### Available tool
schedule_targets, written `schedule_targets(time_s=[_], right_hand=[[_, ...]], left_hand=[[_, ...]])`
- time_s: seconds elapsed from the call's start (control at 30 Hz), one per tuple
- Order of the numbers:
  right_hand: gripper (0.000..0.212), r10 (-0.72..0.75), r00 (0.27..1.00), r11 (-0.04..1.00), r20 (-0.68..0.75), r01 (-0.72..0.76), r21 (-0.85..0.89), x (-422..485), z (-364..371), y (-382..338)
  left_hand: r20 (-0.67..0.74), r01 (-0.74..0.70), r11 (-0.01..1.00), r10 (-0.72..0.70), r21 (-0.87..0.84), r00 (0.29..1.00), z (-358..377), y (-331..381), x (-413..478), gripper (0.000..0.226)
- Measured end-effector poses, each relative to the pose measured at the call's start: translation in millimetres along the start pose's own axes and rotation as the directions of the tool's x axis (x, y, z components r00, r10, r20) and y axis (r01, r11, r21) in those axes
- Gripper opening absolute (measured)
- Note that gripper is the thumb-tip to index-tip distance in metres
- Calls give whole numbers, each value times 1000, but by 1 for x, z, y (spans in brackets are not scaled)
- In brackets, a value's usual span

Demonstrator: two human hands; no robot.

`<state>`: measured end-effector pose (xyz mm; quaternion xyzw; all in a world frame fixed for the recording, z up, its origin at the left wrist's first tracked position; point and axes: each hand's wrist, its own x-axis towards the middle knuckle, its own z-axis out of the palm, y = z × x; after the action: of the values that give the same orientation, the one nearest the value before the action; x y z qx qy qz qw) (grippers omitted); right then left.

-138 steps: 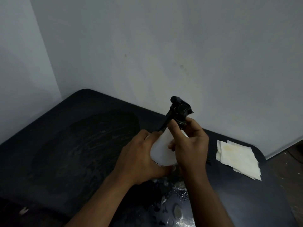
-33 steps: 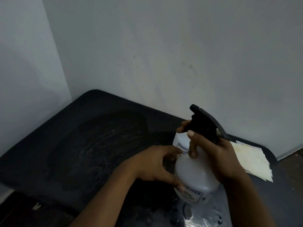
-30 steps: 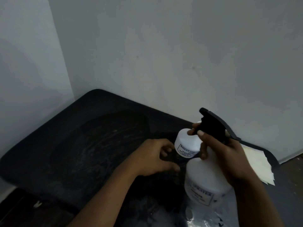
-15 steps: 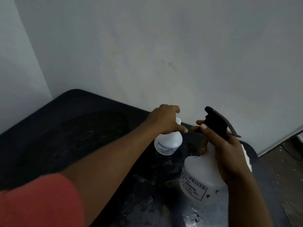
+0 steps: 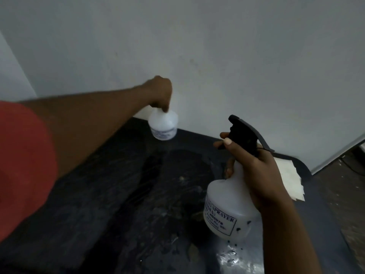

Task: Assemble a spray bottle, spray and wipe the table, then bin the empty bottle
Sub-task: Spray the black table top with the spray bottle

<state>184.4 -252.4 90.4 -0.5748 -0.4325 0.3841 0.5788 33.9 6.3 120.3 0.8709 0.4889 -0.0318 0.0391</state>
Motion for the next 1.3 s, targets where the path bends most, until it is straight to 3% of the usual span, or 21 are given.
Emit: schedule_targets(time_s=[0.13, 0.23, 0.4, 0.63, 0.7, 0.77, 0.87, 0.97, 1.03, 1.17, 1.3], right_hand=[[23, 4, 1000, 1000, 13, -4, -4, 5, 5, 5], [19, -1, 999, 999, 40, 3, -42, 6, 11, 6], [44, 12, 995, 995, 95, -2, -99, 6, 20, 8], [42, 20, 995, 991, 93, -7, -137, 7, 22, 11], [35, 27, 995, 985, 94, -11, -171, 8, 24, 13], [28, 37, 997, 975, 62, -22, -219, 8, 26, 15], [22, 67, 997, 972, 36, -58, -227, 6, 29, 16], [18, 123, 981, 945, 149, -69, -321, 4, 39, 15], [19, 169, 958, 904, 233, -56, -425, 9, 48, 14], [21, 280, 917, 796, 283, -58, -602, 24, 68, 11], [22, 394, 853, 593, 342, 48, -804, 39, 89, 11]], left_hand=[[82, 75, 975, -94, 208, 992, -3, -43, 12, 47], [101, 124, 959, -154, 254, 983, -2, -60, 13, 47], [102, 141, 945, -178, 296, 979, -6, -67, 9, 44], [55, 126, 968, -140, 215, 989, 3, -74, 9, 50], [10, 131, 987, -133, 96, 991, -1, -71, -2, 64], [-101, 123, 983, -137, -134, 985, -13, -64, -21, 72], [-334, 19, 841, -235, -541, 913, -33, -57, -71, 62], [-407, -115, 534, -469, -837, 784, -29, -62, -143, 43], [-383, -161, 388, -609, -908, 695, -11, -63, -184, 32], [-294, -114, 286, -742, -952, 603, 25, -67, -229, 29], [-105, -187, 5, -843, -982, 527, 33, -70, -249, 11]])
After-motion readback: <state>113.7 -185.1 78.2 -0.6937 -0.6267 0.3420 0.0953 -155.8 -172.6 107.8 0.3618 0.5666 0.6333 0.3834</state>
